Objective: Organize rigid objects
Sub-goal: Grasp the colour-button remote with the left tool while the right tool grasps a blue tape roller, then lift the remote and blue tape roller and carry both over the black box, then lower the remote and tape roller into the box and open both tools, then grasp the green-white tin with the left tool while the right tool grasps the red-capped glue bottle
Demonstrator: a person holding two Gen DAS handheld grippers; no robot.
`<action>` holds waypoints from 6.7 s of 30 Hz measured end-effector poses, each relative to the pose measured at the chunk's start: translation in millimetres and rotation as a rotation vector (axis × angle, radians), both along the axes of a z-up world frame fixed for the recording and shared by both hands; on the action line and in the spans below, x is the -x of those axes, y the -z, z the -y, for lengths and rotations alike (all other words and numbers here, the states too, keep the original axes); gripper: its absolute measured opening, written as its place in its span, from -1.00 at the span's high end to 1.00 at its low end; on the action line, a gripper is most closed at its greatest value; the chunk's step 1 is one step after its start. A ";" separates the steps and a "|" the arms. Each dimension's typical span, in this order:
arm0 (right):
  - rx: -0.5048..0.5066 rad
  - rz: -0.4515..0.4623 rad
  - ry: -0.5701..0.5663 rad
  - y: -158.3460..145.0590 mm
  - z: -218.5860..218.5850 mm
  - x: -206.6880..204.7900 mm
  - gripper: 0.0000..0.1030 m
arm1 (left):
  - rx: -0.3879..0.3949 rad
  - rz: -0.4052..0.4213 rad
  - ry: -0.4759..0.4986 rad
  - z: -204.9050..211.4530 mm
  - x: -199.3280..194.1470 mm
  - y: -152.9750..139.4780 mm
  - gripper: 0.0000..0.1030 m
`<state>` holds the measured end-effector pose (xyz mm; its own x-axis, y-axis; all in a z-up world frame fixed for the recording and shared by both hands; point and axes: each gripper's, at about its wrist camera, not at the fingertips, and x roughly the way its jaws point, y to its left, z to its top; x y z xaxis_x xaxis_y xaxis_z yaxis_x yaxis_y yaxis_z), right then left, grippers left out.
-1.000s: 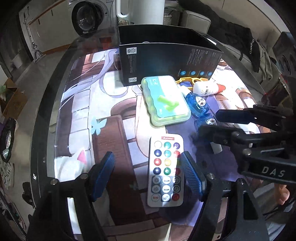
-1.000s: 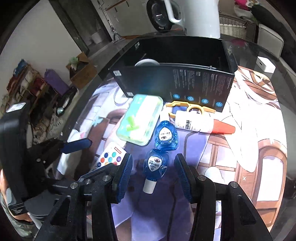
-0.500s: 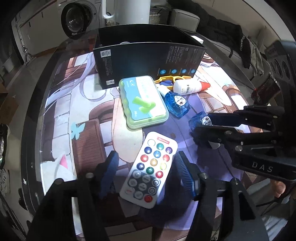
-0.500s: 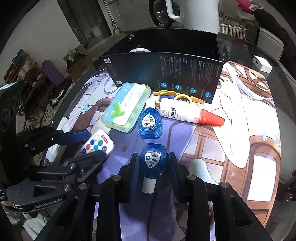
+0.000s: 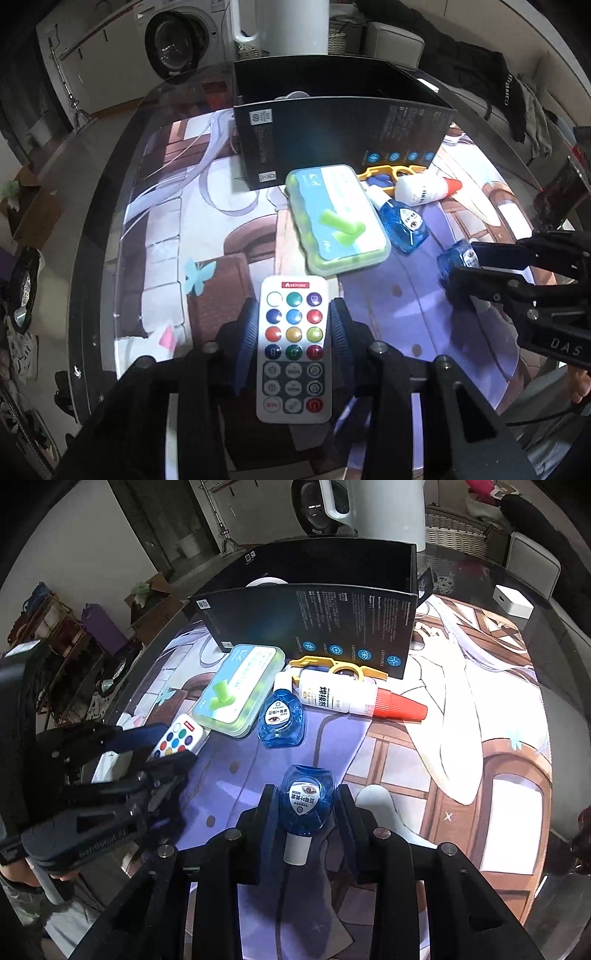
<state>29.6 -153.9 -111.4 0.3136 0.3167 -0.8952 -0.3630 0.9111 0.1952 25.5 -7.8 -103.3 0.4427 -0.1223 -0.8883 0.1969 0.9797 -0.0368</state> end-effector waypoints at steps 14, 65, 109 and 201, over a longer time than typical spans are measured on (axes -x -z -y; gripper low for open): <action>0.041 0.017 -0.035 1.6 -12.1 11.8 0.12 | 0.002 -0.001 0.024 2.5 20.1 0.7 0.26; -0.208 0.823 0.053 -142.9 8.5 89.7 0.42 | 0.105 0.745 -0.077 -21.5 76.9 -128.7 0.27; -0.276 0.773 0.137 -128.1 3.3 -65.3 0.42 | 0.202 0.671 -0.144 -4.0 -61.7 -111.2 0.27; -0.090 0.313 0.102 -58.2 -8.1 -107.0 0.22 | 0.224 0.256 -0.133 -3.3 -82.1 -65.1 -0.08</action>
